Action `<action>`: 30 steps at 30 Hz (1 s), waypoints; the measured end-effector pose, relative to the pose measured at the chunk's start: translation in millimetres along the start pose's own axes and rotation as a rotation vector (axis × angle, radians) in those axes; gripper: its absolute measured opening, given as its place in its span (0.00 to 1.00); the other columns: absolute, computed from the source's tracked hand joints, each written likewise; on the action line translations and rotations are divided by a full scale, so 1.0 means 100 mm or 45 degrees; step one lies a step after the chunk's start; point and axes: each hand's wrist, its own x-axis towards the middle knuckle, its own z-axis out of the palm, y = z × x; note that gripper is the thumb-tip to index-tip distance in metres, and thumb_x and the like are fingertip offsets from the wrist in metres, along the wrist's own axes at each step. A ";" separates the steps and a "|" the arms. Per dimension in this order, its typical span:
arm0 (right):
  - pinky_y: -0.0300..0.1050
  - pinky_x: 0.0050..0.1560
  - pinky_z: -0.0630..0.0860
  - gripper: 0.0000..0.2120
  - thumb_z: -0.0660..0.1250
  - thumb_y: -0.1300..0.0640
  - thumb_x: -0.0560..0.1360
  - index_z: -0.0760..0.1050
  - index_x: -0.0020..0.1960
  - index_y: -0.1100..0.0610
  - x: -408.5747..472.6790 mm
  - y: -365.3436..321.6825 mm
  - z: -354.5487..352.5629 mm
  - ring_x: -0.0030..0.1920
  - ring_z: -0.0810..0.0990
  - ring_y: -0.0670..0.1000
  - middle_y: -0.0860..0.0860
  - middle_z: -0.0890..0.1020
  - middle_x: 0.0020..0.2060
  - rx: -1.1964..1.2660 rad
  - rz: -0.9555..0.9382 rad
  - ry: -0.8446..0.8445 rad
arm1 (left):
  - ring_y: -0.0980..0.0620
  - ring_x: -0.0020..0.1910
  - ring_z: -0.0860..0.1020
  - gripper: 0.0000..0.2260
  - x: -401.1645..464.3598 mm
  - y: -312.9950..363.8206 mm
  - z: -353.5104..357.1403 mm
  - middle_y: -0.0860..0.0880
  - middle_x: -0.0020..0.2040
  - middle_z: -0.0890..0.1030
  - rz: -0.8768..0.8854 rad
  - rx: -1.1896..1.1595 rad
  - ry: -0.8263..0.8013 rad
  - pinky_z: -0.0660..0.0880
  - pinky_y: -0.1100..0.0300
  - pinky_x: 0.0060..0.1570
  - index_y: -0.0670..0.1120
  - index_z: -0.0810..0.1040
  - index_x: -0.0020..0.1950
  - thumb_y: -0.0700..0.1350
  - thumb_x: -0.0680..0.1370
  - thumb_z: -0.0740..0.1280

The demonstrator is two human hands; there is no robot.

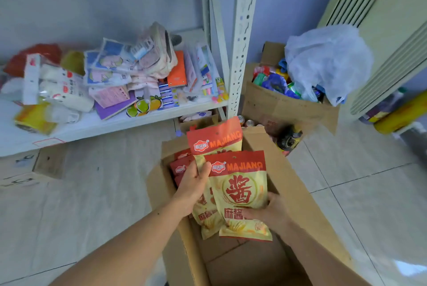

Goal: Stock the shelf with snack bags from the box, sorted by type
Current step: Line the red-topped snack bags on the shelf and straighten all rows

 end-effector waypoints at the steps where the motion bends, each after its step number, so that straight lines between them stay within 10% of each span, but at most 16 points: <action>1: 0.51 0.50 0.83 0.22 0.84 0.58 0.57 0.81 0.48 0.52 -0.12 -0.15 -0.04 0.44 0.86 0.46 0.45 0.87 0.42 0.019 -0.026 -0.016 | 0.60 0.53 0.76 0.05 -0.13 0.19 -0.04 0.61 0.53 0.76 0.038 0.003 0.009 0.71 0.57 0.57 0.59 0.68 0.57 0.54 0.82 0.59; 5: 0.47 0.47 0.83 0.25 0.83 0.59 0.59 0.80 0.54 0.53 -0.62 -0.70 -0.17 0.45 0.86 0.47 0.46 0.87 0.45 0.071 -0.118 -0.102 | 0.58 0.47 0.76 0.11 -0.62 0.77 -0.24 0.57 0.53 0.77 0.146 0.090 0.092 0.72 0.68 0.42 0.56 0.68 0.61 0.57 0.81 0.58; 12: 0.55 0.55 0.81 0.23 0.79 0.64 0.66 0.76 0.57 0.53 -1.54 -1.64 -0.24 0.48 0.86 0.52 0.50 0.87 0.48 0.157 -0.323 -0.282 | 0.65 0.43 0.74 0.09 -1.31 1.61 -0.74 0.60 0.45 0.78 0.197 -0.063 0.126 0.70 0.66 0.44 0.56 0.73 0.46 0.58 0.81 0.59; 26: 0.54 0.48 0.82 0.24 0.75 0.69 0.66 0.75 0.61 0.66 -2.51 -3.32 0.51 0.52 0.84 0.62 0.62 0.84 0.52 0.298 -0.588 -0.524 | 0.53 0.52 0.82 0.29 -2.19 2.64 -2.17 0.53 0.48 0.86 0.475 -0.263 0.247 0.75 0.56 0.54 0.46 0.83 0.51 0.68 0.72 0.57; 30: 0.59 0.54 0.80 0.31 0.77 0.63 0.61 0.74 0.63 0.63 -2.62 -3.84 1.01 0.54 0.84 0.61 0.60 0.84 0.53 0.291 -0.633 -0.552 | 0.48 0.42 0.82 0.20 -2.16 2.73 -2.74 0.47 0.50 0.85 0.534 -0.403 0.245 0.74 0.63 0.26 0.48 0.79 0.54 0.62 0.78 0.57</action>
